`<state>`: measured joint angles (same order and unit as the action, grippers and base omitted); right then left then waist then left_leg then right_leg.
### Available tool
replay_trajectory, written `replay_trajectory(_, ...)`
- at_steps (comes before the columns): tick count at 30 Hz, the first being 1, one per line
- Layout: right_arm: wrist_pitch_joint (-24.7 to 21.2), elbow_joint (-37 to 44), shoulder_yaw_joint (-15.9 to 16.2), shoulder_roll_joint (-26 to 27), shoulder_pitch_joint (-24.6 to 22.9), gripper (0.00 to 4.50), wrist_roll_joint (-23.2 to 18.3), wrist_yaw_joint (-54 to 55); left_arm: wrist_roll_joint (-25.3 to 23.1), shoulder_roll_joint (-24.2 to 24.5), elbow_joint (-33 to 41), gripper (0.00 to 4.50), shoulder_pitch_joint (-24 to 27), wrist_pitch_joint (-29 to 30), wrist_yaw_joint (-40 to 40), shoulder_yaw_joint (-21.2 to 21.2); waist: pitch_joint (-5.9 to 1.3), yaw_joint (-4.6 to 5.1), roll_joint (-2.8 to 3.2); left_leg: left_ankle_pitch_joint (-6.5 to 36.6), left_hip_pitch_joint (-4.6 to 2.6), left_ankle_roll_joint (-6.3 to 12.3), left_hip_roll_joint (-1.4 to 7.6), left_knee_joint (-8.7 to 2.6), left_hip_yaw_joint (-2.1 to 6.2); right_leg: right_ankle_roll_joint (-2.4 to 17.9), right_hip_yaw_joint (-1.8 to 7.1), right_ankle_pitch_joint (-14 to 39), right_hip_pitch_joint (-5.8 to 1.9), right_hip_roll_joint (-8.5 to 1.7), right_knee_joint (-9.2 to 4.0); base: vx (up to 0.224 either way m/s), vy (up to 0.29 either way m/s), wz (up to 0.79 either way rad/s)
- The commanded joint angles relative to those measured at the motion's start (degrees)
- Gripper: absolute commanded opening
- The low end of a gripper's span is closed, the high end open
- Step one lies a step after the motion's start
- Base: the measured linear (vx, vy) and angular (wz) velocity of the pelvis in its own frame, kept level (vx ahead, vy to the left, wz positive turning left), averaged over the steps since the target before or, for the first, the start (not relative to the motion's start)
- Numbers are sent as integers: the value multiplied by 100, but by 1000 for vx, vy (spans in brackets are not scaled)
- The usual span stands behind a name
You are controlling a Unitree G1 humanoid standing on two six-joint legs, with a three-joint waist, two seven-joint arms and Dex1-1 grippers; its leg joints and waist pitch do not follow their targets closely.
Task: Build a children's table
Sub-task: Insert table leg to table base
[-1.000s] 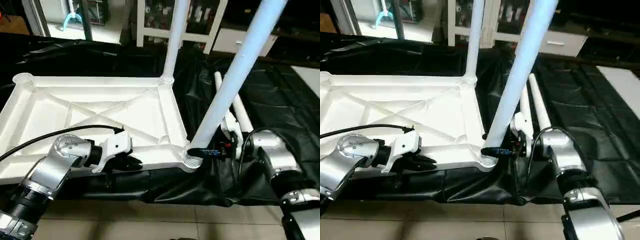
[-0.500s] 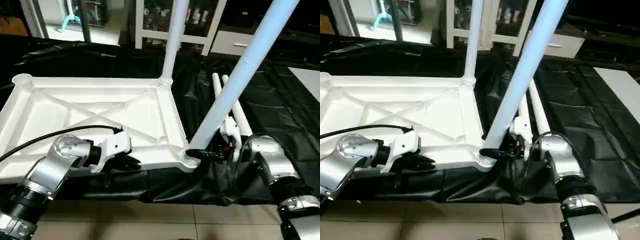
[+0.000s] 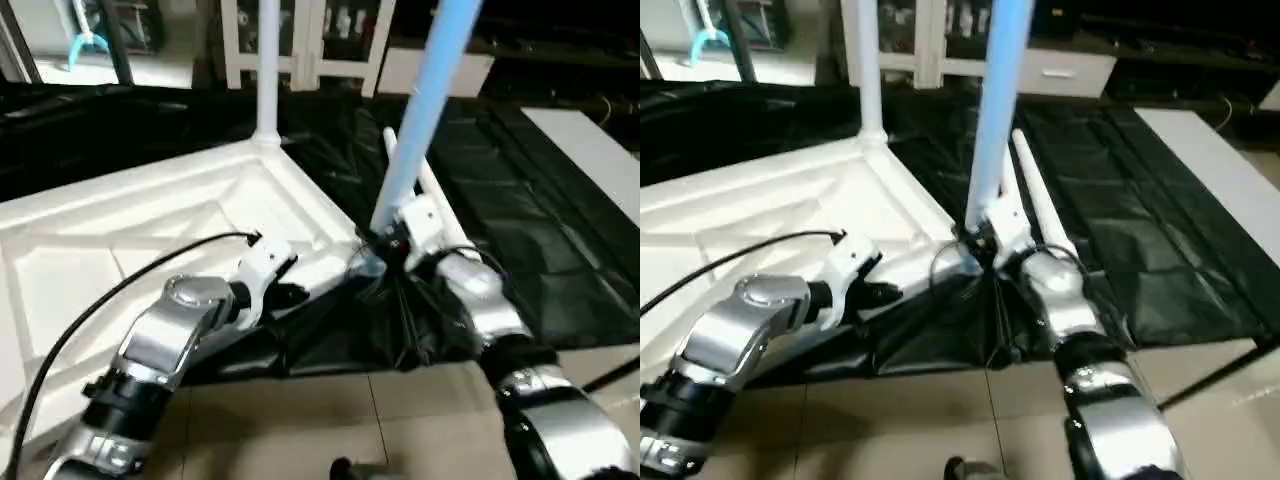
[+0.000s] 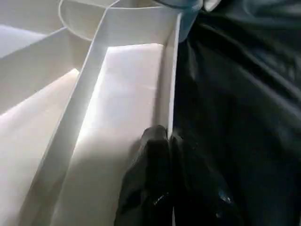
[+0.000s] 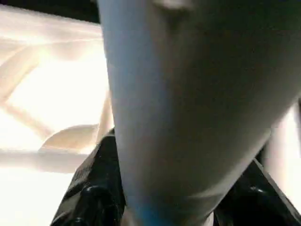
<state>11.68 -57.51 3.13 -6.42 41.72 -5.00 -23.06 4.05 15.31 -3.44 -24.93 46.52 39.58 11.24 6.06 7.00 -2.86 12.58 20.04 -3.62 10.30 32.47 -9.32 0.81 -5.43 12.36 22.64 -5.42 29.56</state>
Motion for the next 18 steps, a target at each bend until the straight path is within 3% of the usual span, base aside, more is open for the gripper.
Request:
replay_trajectory(1, -750, -916, -131, 350, -287, 190, -143, 325, 162, -412, 462, 0, -234, 194, -225, 101, -56, 87, 191, 4611, -114, -220, 372, -816, 237, 351, -84, 2626, -146, -150, -254, -51, 15, -3)
replay_trajectory(2, -753, -953, -221, 465, -230, 190, -194, 336, 168, -470, 519, 0, -233, 263, -294, 108, -61, 71, 186, 4603, -68, -223, 402, -868, 214, 403, -38, 2340, -210, -165, -155, 0, 0, 0)
replay_trajectory(3, -753, -965, -266, 525, -202, 190, -223, 321, 170, -493, 553, 0, -225, 306, -332, 108, -42, 31, 144, 4540, -96, -209, 393, -902, 155, 484, 11, 2233, -147, -183, -152, 0, 0, 0)
replay_trajectory(4, -746, -983, -301, 569, -164, 190, -255, 297, 151, -466, 573, 0, -212, 320, -371, 123, -40, 41, 128, 4462, -158, -198, 341, -833, 124, 473, 28, 2489, -63, -206, -256, 0, 0, 0)
replay_trajectory(5, -732, -993, -320, 596, -137, 190, -275, 245, 136, -419, 585, 0, -190, 298, -382, 138, -43, 77, 59, 4068, -269, -147, 211, -609, 129, 342, 36, 3369, 83, -337, -514, 4, -53, 8)
replay_trajectory(6, -719, -994, -371, 626, -104, 190, -347, 94, 114, -314, 610, 0, -148, 157, -326, 186, -23, 124, 62, 3791, -270, -57, 169, -511, 169, 106, -92, 4043, 73, -403, -665, 0, 0, 0)
replay_trajectory(7, -726, -968, -435, 637, -84, 190, -454, -117, 117, -189, 634, 0, -86, -68, -191, 233, -8, 120, 152, 3883, -141, -73, 248, -624, 241, 35, -207, 3847, -119, -388, -596, 0, 0, 0)
replay_trajectory(8, -762, -940, -511, 620, -60, 189, -564, -409, 103, -37, 676, 0, 4, -294, -2, 269, -32, 120, 138, 3930, 32, -112, 320, -707, 305, 89, -136, 3379, -294, -394, -359, -38, -5, -20)
replay_trajectory(9, -773, -932, -525, 612, -56, 189, -588, -480, 99, 1, 684, 0, 25, -342, 43, 276, 24, 24, 148, 4413, 25, -216, 409, -898, 261, 363, -91, 2677, -231, -294, -182, -57, -25, -7)
replay_trajectory(10, -802, -912, -543, 586, -51, 189, -621, -626, 90, 78, 695, 0, 66, -416, 128, 286, 24, 24, 148, 4413, 25, -216, 409, -898, 261, 363, -91, 2677, -231, -294, -182, -57, -25, -7)
replay_trajectory(11, -868, -865, -577, 515, -54, 189, -676, -934, 89, 256, 698, 0, 133, -535, 326, 316, 28, 5, 140, 4401, -176, -266, 323, -763, 186, 419, -85, 3042, -41, -323, -361, 22, -70, 14)
replay_trajectory(12, -968, -795, -598, 421, -70, 189, -740, -1297, 66, 463, 676, 0, 192, -683, 523, 354, 50, 47, 96, 3933, -310, -155, 188, -529, 175, 329, -125, 3818, 126, -450, -643, 63, -80, 7)
replay_trajectory(13, -1029, -763, -629, 367, -76, 189, -766, -1521, 55, 592, 673, 0, 226, -752, 628, 381, 32, 50, 119, 3386, -189, -33, 173, -473, 211, 151, -177, 4215, -44, -540, -679, 63, -80, 7)
replay_trajectory(14, -1149, -695, -632, 273, -104, 189, -819, -1910, 30, 806, 645, 0, 268, -994, 853, 449, 2, 43, 88, 3142, -63, -8, 202, -510, 241, 107, -152, 4182, -164, -560, -613, 63, -47, -14)
replay_trajectory(15, -1315, -602, -583, 160, -149, 189, -860, -2343, -38, 1024, 579, 0, 286, -1227, 1042, 522, -33, -31, 72, 2833, -18, 0, 239, -535, 269, 140, -87, 4047, -196, -582, -568, 57, -30, -11)
replay_trajectory(16, -1460, -506, -513, 48, -199, 189, -881, -2788, -100, 1235, 486, 0, 300, -1552, 1236, 598, -41, -81, 72, 2693, -22, 31, 241, -530, 278, 215, -54, 3940, -170, -580, -546, 57, -30, -11)
replay_trajectory(17, -1590, -368, -388, -90, -276, 189, -885, -3274, -134, 1450, 378, 0, 320, -1896, 1501, 663, -47, -154, 74, 2357, -54, 92, 270, -518, 231, 468, 54, 3602, -122, -575, -492, 0, 0, 0)
replay_trajectory(18, -1772, -107, -115, -337, -427, 189, -843, -3997, -174, 1701, 182, 0, 307, -2157, 1759, 687, -64, -223, 74, 1944, -22, 159, 296, -526, 187, 747, 117, 3065, -135, -530, -403, 0, 0, 0)
